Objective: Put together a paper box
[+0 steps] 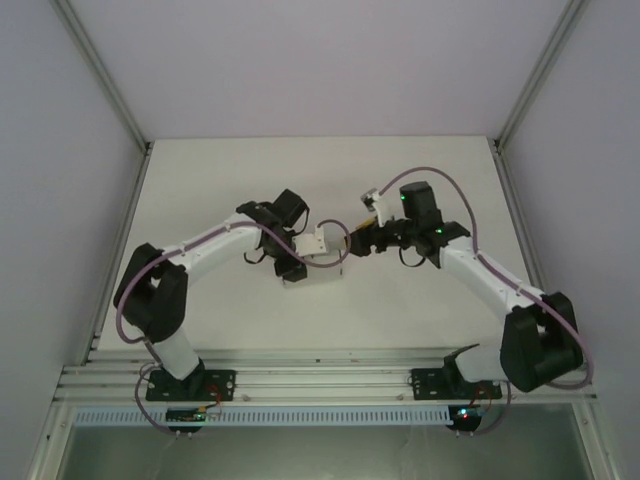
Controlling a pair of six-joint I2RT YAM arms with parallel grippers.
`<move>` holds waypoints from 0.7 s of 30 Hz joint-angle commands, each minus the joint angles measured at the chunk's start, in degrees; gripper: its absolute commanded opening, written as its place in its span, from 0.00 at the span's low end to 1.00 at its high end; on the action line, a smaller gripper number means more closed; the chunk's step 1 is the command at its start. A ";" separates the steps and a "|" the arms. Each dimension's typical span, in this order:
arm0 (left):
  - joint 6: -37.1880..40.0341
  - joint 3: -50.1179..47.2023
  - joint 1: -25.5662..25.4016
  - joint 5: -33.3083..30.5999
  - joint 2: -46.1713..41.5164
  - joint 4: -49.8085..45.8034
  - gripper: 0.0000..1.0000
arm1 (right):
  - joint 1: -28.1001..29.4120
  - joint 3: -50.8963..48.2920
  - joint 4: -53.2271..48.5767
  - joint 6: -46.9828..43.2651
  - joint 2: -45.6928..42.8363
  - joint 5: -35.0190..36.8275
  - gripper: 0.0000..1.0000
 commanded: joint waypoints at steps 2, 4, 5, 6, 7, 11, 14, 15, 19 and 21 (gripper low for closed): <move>-0.40 2.30 0.61 1.46 1.50 -3.58 0.38 | 3.23 5.00 -7.20 -6.69 4.43 4.69 0.60; -0.54 2.33 0.59 1.74 1.40 -3.46 0.38 | 4.38 6.75 -9.14 -7.84 6.69 7.84 0.57; -0.47 2.11 0.56 1.92 1.34 -3.32 0.38 | 4.91 7.55 -9.87 -8.01 7.66 9.46 0.56; -0.37 1.89 0.56 1.99 1.09 -3.07 0.38 | 5.35 8.40 -10.58 -8.67 8.44 10.59 0.54; -0.31 1.70 0.54 2.03 0.83 -2.67 0.38 | 5.76 8.92 -11.05 -9.34 9.02 10.96 0.52; -0.48 1.03 0.54 2.00 0.35 -1.14 0.38 | 6.68 10.24 -11.55 -9.09 10.48 11.20 0.19; -2.35 1.01 0.60 0.97 0.63 1.07 0.38 | 7.14 10.63 -12.36 -6.09 10.25 10.81 0.03; -3.02 0.89 0.59 0.55 0.73 2.04 0.38 | 7.21 10.97 -13.12 -4.69 10.18 10.59 0.00; -5.75 0.68 0.59 -0.56 0.94 6.19 0.39 | 7.92 9.70 -11.53 8.07 9.64 11.11 0.00; -7.17 0.68 0.54 -0.58 1.25 8.42 0.39 | 9.12 6.35 -6.51 14.88 8.62 12.48 0.00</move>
